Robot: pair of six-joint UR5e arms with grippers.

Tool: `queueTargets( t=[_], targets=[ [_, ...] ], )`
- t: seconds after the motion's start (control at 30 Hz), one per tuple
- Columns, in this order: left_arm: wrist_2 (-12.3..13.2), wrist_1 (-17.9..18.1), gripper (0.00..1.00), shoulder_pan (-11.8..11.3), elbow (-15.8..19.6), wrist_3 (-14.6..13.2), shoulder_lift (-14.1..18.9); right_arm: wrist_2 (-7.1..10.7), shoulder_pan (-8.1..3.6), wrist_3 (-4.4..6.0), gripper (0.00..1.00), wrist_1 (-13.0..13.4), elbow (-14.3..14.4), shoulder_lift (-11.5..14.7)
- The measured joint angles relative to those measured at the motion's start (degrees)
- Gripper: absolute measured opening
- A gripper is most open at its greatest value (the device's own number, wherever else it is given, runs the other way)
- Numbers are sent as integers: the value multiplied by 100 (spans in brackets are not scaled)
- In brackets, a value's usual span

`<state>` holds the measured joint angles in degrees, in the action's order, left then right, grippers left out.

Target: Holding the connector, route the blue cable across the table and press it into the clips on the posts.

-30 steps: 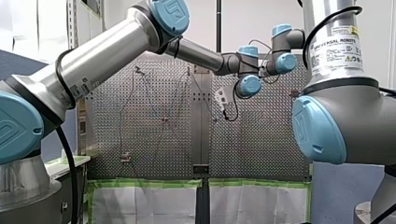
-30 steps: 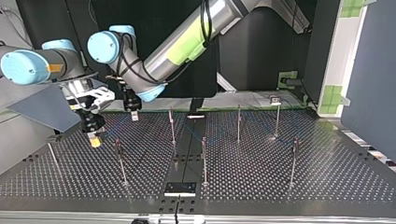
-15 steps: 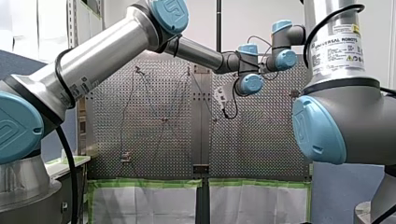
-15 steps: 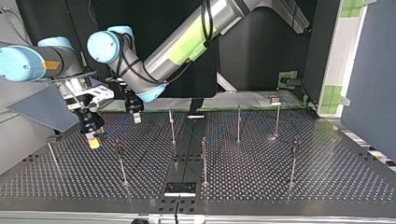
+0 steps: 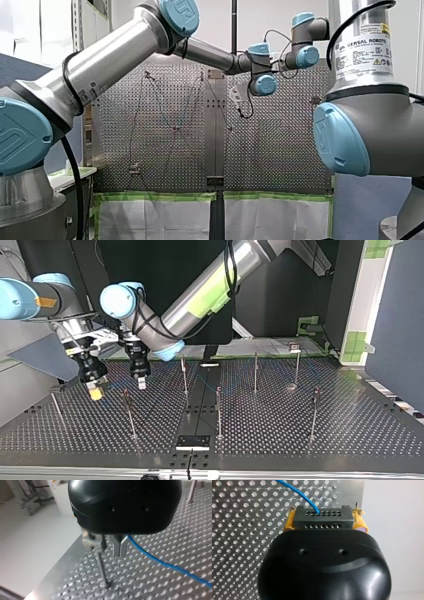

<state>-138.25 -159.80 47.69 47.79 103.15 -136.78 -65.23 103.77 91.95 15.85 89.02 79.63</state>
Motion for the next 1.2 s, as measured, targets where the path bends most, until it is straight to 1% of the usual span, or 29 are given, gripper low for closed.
queueTargets(
  t=[0.1,0.27,0.43,0.53,0.73,0.83,0.97,1.2],
  targets=[
    [80,0,0,-144,-7,-5,0,-5,-7,0,0,5,23,-6],
    [-9,-98,0,-332,-7,-18,2,-25,-29,16,0,16,74,-18],
    [-4,-48,0,-405,-9,-72,8,-40,-55,31,0,39,91,-27],
    [87,42,0,-407,-9,-95,18,-44,-67,34,0,58,93,-36],
    [368,206,0,-411,-22,-185,25,-41,-111,35,0,144,95,-107],
    [506,218,0,-445,-58,-205,25,-37,-133,44,0,197,94,-163],
    [719,181,0,-508,-146,-228,26,-21,-162,78,0,333,94,-205],
    [868,151,0,-568,-243,-256,25,-21,-202,144,0,461,95,-221]
  ],
)
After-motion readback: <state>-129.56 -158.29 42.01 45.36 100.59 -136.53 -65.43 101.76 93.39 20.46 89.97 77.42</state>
